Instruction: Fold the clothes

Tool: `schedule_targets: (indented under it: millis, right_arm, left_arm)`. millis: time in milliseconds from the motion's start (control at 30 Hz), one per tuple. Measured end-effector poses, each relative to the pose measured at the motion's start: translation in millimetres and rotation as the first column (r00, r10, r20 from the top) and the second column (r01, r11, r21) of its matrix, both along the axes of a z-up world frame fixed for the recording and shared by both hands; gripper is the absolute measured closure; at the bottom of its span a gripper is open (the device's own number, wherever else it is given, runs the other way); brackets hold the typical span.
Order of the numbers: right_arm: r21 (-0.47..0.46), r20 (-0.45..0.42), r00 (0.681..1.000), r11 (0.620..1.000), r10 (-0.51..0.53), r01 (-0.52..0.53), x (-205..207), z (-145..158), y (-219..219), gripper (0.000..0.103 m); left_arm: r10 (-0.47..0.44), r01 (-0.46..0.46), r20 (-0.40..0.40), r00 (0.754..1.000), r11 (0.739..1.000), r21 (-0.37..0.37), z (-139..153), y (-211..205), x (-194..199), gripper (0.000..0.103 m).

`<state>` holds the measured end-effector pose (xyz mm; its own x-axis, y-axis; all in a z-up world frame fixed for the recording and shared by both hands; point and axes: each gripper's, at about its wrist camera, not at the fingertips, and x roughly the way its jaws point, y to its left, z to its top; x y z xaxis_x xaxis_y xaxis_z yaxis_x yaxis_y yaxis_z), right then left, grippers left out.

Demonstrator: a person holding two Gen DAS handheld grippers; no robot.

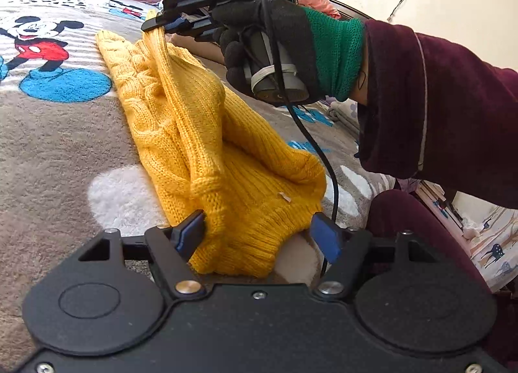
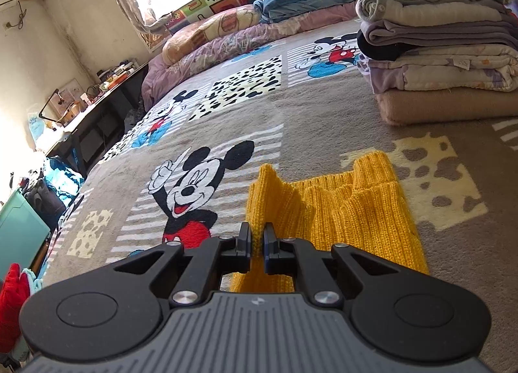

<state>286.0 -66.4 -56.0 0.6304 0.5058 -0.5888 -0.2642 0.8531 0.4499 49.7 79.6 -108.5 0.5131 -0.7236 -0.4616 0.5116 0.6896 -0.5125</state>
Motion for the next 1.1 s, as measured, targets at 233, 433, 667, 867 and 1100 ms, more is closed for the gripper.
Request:
schedule_targets:
  millis: [233,433,667,867,1100]
  right_arm:
    - [-0.062,0.014,0.999,0.997,0.043,-0.042,11.6,-15.4,13.1,0.093]
    - [0.043,0.044,0.996,0.996,0.081,-0.083,5.9,-2.7,2.4,0.078]
    - [0.001,0.097,0.985,0.99,0.141,-0.141,-23.2,11.8,-19.9,0.07]
    - [-0.184,0.16,0.92,0.926,0.358,-0.328,-85.5,17.1,-23.4,0.07]
    - [-0.346,0.184,0.824,0.82,0.536,-0.457,-147.4,-2.1,-22.4,0.07]
  left_arm:
    - [-0.016,0.015,-0.011,1.0,1.0,-0.015,-3.0,1.3,-0.6,0.031]
    - [-0.035,0.034,0.01,0.999,0.999,0.03,-0.5,-5.3,-1.7,0.028]
    - [-0.034,0.033,0.018,0.999,0.998,0.055,1.7,-7.8,-2.0,0.027]
    - [-0.021,0.02,0.014,1.0,0.999,0.048,1.2,-7.0,-1.2,0.027]
    - [-0.022,0.021,0.018,1.0,0.998,0.061,3.4,-10.4,-2.0,0.02]
